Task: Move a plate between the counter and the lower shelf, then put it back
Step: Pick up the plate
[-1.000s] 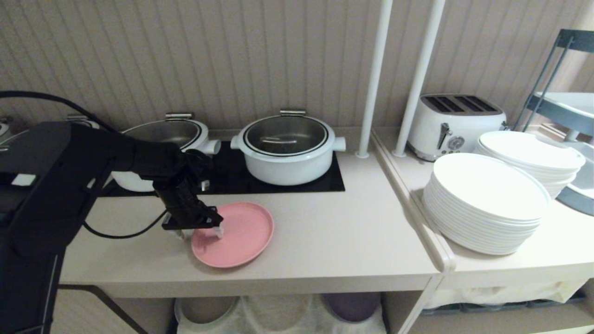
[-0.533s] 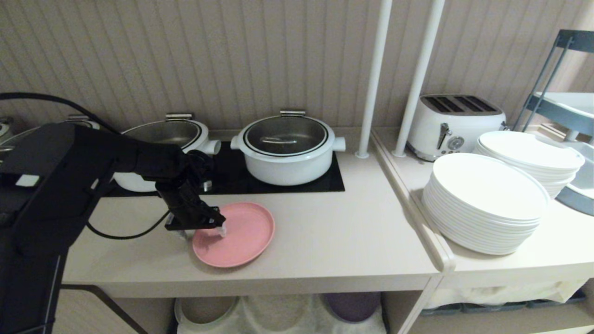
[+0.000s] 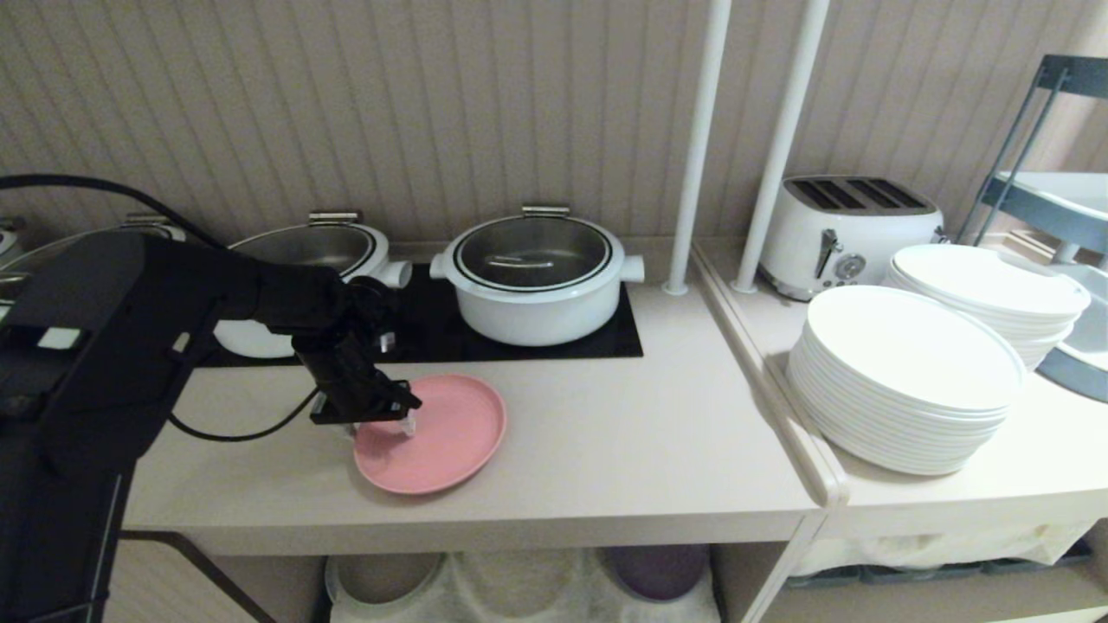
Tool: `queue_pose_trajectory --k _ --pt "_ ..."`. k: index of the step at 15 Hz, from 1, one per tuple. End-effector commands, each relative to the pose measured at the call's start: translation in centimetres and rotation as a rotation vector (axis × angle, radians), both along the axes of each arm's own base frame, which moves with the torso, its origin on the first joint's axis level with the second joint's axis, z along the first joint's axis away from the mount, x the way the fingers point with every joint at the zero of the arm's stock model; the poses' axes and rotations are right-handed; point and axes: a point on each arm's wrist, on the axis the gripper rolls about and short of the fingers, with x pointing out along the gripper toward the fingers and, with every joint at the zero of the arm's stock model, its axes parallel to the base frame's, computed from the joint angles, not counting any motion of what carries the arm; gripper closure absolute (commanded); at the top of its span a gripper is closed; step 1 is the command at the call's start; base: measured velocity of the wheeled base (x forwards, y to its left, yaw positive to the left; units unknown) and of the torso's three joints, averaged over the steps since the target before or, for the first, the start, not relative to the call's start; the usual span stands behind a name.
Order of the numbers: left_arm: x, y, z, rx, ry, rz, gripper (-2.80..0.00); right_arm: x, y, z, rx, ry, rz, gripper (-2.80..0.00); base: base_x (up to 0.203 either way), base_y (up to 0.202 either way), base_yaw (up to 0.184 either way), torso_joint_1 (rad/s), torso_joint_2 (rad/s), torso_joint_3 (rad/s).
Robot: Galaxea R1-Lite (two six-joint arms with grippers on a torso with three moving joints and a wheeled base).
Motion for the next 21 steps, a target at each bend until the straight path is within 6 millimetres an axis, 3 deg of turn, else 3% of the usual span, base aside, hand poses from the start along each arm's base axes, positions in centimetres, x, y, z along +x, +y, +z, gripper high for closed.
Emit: queue_pose_trajectory --k 1,11,21 --pt "0.1 0.1 -0.2 0.004 0.006 0.006 0.00 0.0 0.0 0.0 0.001 0.001 0.000 0.00 0.000 0.000 0.000 0.000 0.00 0.000" --pt "0.0 0.2 0.5 0.002 -0.009 0.022 0.00 0.0 0.0 0.0 0.001 0.001 0.000 0.00 0.000 0.000 0.000 0.000 0.00 0.000" --pt "-1.5 0.0 3.5 -0.040 -0.035 0.092 0.00 0.0 0.0 0.0 0.000 -0.001 0.000 0.00 0.000 0.000 0.000 0.000 0.00 0.000"
